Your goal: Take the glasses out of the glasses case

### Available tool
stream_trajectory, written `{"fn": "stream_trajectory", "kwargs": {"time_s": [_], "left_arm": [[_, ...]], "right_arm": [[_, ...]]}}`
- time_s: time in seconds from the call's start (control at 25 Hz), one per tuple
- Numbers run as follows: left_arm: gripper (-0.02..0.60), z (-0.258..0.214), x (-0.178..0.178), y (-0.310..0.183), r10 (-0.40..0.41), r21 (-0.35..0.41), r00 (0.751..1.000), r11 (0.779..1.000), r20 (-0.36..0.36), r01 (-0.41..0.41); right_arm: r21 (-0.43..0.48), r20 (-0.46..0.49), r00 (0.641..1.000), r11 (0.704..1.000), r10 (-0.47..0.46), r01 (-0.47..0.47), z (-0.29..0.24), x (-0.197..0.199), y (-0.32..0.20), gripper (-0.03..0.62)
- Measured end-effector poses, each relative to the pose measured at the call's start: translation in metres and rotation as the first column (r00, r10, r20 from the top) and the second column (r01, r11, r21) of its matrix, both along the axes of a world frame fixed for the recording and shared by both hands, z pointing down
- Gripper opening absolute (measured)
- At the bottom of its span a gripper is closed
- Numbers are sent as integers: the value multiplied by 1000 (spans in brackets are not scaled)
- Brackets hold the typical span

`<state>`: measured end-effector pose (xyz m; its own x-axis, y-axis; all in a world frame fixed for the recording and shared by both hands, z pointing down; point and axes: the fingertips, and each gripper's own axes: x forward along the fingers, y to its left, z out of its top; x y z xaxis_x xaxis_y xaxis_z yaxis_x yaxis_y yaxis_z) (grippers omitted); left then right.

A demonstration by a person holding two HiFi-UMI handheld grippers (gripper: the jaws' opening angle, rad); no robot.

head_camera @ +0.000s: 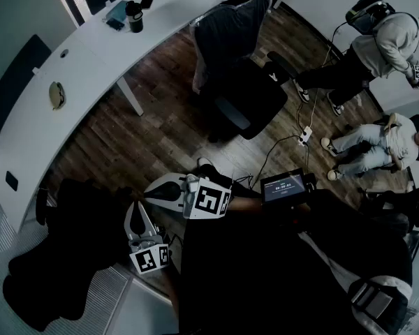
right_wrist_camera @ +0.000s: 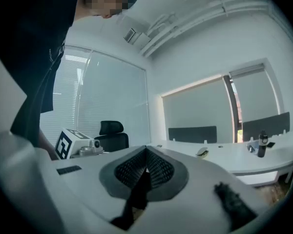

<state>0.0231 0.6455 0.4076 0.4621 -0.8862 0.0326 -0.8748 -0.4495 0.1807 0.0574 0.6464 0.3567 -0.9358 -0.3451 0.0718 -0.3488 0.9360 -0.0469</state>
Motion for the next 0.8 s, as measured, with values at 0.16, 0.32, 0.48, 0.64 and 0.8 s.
{"fn": "stream_trajectory", "kwargs": {"time_s": [0.16,0.32,0.48,0.64,0.8], "left_arm": [[6,5,7,5,-6,-9,1000,1000,-2,6],[6,11,13,4,-12,-22,1000,1000,16,12],[7,11,31,-47,-5,-65,999,998,54,8],[6,6,52,-100,5,-81,998,997,67,1],[7,-2,66,-135,-21,-70,999,997,49,25]], "right_arm": [[-24,-5,1000,1000,-6,6,9,6,2,8],[-6,10,1000,1000,-23,24,9,9,-5,8],[-53,27,999,998,-21,22,8,22,-64,8],[-76,33,999,997,-20,23,4,37,-120,8],[-88,44,999,996,-6,10,3,51,-158,8]]}}
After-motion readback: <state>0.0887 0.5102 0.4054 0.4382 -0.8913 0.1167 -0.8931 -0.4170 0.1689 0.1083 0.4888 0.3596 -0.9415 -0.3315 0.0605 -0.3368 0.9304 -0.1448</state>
